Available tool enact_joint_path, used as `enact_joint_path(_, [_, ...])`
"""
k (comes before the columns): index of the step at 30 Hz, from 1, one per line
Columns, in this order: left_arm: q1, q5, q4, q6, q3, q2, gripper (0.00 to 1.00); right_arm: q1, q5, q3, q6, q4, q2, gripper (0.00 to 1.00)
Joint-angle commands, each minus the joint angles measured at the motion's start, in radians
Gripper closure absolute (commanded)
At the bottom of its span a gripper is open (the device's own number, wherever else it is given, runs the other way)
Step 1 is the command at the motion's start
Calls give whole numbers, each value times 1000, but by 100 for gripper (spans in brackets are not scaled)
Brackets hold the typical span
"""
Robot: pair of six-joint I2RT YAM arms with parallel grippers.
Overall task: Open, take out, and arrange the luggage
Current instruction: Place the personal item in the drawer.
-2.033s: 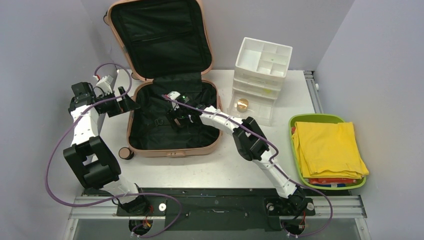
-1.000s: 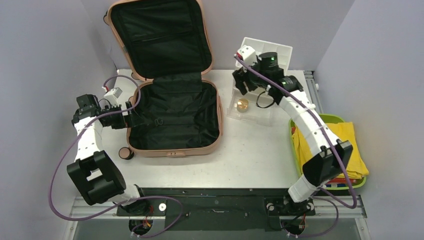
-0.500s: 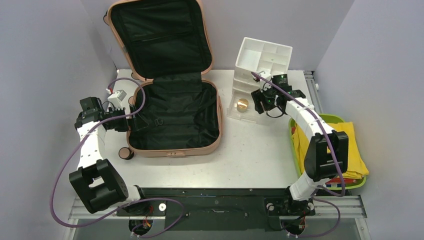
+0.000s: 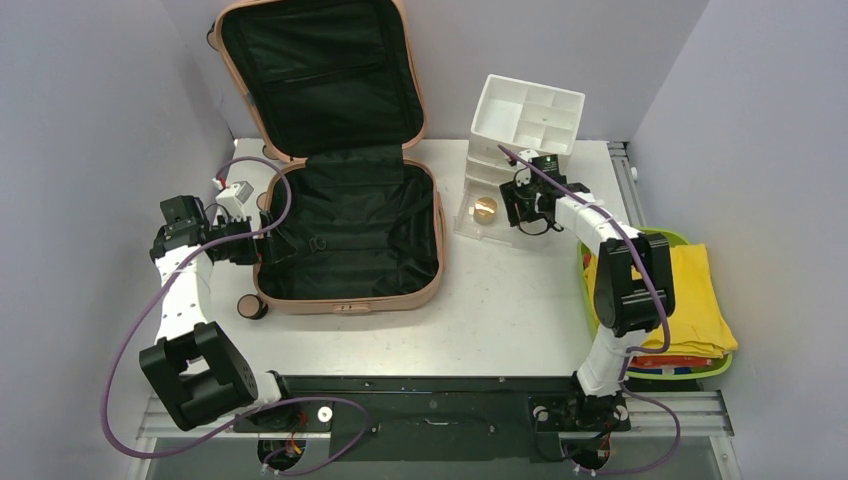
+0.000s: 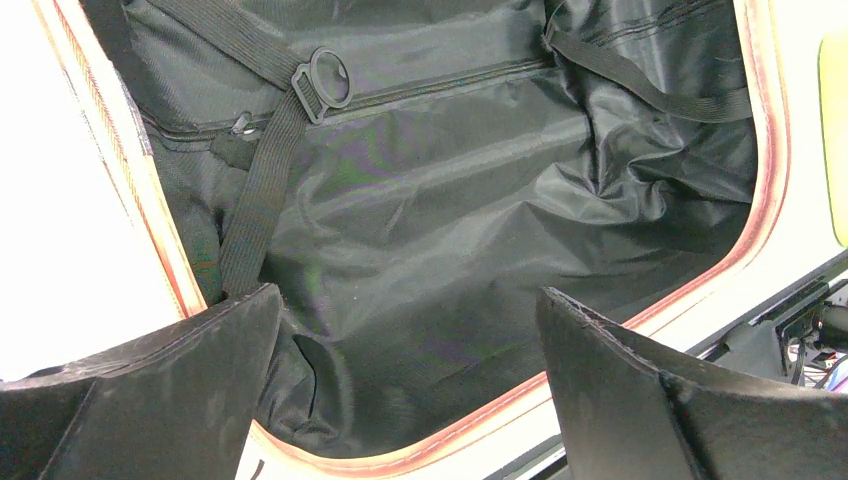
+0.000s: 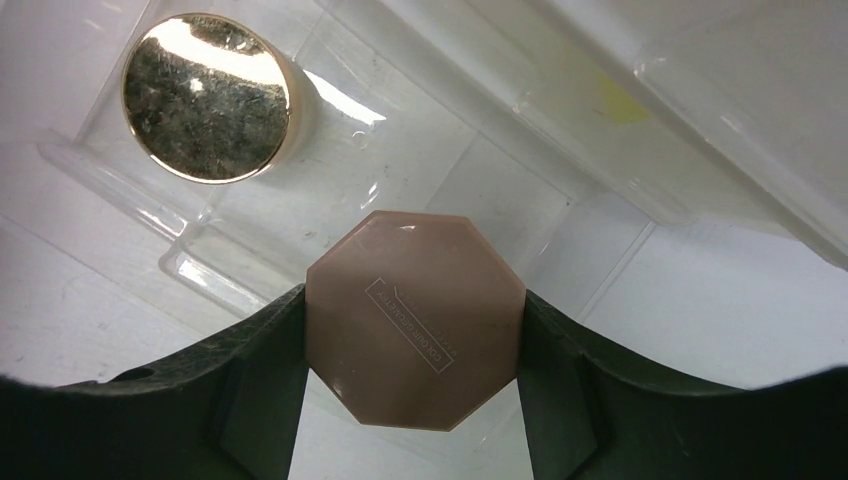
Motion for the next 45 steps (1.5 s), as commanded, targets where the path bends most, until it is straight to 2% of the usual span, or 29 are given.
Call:
enact_joint_path(1, [-4, 7, 32, -1, 2, -23, 4, 14, 56, 1, 48, 88, 9, 61])
enact_joint_path(7, [-4, 5, 37, -5, -4, -18, 4, 28, 78, 14, 69, 88, 71, 57])
enact_joint_path(10, [-4, 5, 39, -5, -4, -18, 4, 33, 98, 40, 70, 57, 99, 51])
enact_joint_path(14, [-4, 3, 40, -3, -4, -18, 4, 39, 115, 45, 68, 54, 99, 36])
enact_joint_path(15, [-4, 3, 38, -2, -4, -19, 4, 40, 115, 43, 65, 54, 97, 28])
enact_joint_path(17, [-4, 4, 38, 1, -6, -21, 4, 39, 145, 42, 57, 50, 83, 20])
enact_joint_path(24, [-4, 2, 30, 12, -1, -25, 4, 42, 135, 46, -66, -16, -64, 16])
enact_joint_path(28, [-4, 5, 22, 18, 7, -27, 4, 64, 42, 2, -239, -68, -188, 16])
enact_joint_path(32, [-4, 9, 19, 18, 7, -26, 4, 85, -54, -80, -446, -100, -306, 26])
enact_joint_path(35, [-6, 8, 17, 18, 10, -25, 4, 102, -150, -120, -646, -170, -346, 40])
enact_joint_path(36, [-5, 7, 16, 20, 10, -25, 4, 114, -167, -141, -692, -184, -349, 48])
enact_joint_path(40, [-6, 0, 10, 23, 16, -27, 4, 152, -159, -179, -898, -239, -319, 78])
enact_joint_path(42, [-6, -7, 7, 24, 19, -28, 4, 175, -130, -192, -963, -234, -288, 87])
enact_joint_path(45, [-6, -13, 2, 28, 29, -28, 4, 215, -76, -219, -1021, -163, -230, 91])
